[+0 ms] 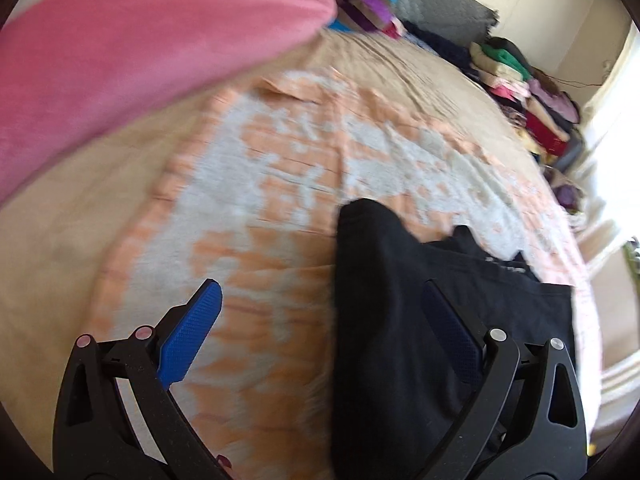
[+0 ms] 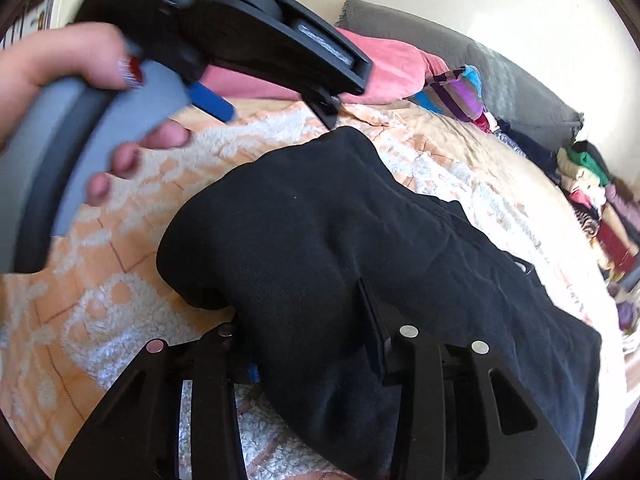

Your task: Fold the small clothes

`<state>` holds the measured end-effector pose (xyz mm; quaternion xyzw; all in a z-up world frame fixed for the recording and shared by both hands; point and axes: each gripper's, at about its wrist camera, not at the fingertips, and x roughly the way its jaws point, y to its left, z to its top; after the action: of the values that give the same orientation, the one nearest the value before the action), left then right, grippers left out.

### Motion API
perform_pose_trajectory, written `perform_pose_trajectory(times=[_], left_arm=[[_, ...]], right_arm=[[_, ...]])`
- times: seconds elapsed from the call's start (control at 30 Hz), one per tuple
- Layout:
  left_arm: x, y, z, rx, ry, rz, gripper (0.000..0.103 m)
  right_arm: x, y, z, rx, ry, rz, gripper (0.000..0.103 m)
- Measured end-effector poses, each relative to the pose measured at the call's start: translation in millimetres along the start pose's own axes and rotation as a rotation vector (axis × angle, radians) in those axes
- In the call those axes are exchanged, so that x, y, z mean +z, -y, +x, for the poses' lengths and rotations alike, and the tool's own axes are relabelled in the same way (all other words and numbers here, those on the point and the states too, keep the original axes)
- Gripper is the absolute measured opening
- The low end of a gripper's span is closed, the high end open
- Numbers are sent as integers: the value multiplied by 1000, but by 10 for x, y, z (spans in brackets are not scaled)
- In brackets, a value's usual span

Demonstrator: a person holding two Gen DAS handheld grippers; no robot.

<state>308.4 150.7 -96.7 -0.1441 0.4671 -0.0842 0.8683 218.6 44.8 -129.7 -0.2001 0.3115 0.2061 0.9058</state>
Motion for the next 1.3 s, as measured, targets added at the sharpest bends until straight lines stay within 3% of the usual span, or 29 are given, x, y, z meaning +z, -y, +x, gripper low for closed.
perform_pose_trajectory(times=[0.1,0.17,0.3,0.47,0.8,1.07,1.3], left_arm=[[35,120,161,-67,-62,15,92],[26,187,235,-70,-86,32,89],[2,259,414,-75,-128,42,69],[-25,314,517,-80,-145,44,62],[-57,376,466,-118,-136,33,17],[1,632,111,-176,-87,36,16],[88,1256,-207,-218,-56,89,16]], right_arm=[[-5,17,-20,16,9,15,36],[-11,8,-42,23,14,20,36],[-20,39,-63,43,23,40,36],[-29,42,-57,55,18,52,36],[2,23,-14,50,1,50,35],[31,228,-266,85,43,133,31],[-36,551,-696,41,100,221,29]])
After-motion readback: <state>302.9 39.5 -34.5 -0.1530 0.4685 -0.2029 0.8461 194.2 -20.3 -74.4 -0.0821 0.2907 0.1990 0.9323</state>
